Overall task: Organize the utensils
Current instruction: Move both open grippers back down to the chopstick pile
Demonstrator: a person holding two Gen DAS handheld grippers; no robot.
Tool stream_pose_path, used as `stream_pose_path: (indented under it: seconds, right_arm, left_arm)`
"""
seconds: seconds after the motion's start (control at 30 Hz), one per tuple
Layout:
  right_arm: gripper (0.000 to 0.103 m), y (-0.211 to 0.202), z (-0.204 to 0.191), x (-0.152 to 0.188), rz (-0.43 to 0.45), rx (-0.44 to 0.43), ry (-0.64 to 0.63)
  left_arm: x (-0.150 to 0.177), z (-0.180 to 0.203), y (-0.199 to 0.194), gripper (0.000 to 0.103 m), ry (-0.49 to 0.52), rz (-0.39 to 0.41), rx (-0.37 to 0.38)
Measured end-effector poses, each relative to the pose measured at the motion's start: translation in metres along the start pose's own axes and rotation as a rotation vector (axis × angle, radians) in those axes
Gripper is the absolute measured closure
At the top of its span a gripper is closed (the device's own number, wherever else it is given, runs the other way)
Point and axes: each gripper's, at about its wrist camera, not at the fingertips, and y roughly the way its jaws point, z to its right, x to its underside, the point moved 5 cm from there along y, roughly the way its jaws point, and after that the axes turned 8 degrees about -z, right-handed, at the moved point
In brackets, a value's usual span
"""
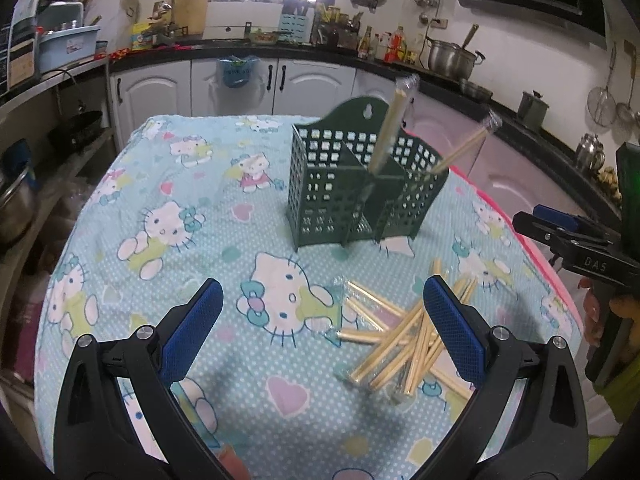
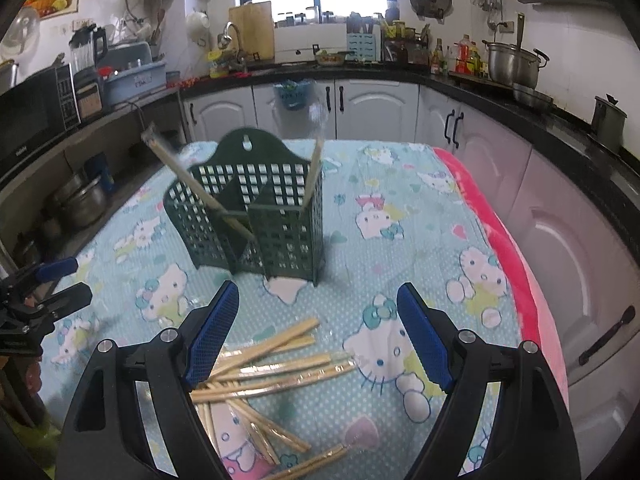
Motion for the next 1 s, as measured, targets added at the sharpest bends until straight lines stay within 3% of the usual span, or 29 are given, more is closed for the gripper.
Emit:
stream_pose_path:
  seconds: [0.23,0.43,0.67,1.0]
  right_arm:
    - [0.024,0.017,0.003,0.021,-0.055,0.012,0.013]
    - [0.024,0.028,0.006,0.037,-0.097,0.014,0.023]
    - [0.027,0.04,0.01,0.048,-0.135,0.015,0.035]
    - [0.043,0.064,0.014,0.058,-0.211,-0.031,0.099]
  left_arm:
    - [0.019,0.007,0.017,0.01,0.007,-0.058,0.021]
    - [0.04,0.012,0.03,0.012,-0.015,-0.128,0.107]
    - [0.056,0.012,0.048,0.047,-0.097,-0.222,0.227]
    - [0.068,0.005,0.068,0.069,-0.22,-0.307,0.331]
